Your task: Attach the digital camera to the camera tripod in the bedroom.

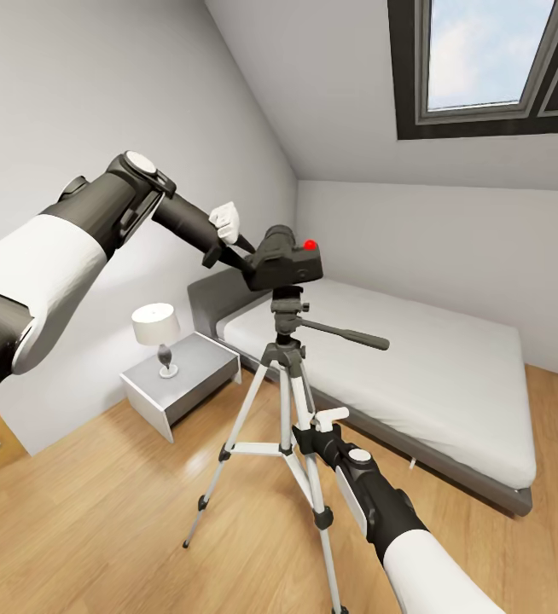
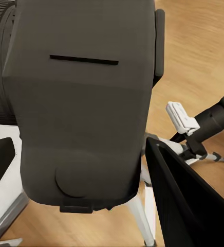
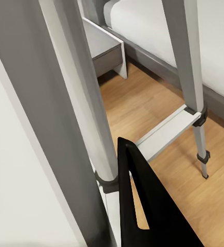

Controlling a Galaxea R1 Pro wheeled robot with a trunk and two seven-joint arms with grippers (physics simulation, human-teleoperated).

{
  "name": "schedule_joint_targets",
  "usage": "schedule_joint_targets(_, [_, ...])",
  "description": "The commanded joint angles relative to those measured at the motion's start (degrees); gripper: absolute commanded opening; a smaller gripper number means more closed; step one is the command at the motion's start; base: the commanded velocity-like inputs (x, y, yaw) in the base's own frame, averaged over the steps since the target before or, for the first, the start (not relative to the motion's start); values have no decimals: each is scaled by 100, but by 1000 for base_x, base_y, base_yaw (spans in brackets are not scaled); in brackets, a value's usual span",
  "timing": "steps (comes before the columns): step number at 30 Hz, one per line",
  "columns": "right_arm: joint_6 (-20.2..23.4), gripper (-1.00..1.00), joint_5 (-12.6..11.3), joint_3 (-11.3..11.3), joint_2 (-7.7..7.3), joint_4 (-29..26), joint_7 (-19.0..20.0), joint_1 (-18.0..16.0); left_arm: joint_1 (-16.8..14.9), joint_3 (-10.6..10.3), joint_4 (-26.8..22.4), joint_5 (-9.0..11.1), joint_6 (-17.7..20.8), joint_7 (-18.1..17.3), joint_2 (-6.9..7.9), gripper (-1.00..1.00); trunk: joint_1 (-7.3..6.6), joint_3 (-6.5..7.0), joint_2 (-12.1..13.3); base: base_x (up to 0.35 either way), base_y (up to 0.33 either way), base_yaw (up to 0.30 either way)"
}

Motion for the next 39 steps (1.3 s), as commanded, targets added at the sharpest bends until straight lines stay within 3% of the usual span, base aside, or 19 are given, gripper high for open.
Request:
schedule_joint_targets(1, [28, -100, 316, 9, 3, 14, 24, 0, -6, -7, -9, -22, 23, -26, 4, -100, 3, -12, -8, 0, 0, 0])
schedule_joint_targets(28, [28, -100, 316, 9, 3, 14, -7, 0, -6, -26, 15, -39, -84, -19, -21, -100, 3, -12, -8, 0, 0, 0])
schedule_joint_targets(39, [28, -100, 327, 9, 3, 14, 5, 0, -6, -25, 441, -49, -51, -12, -45, -100, 3, -12, -8, 0, 0, 0])
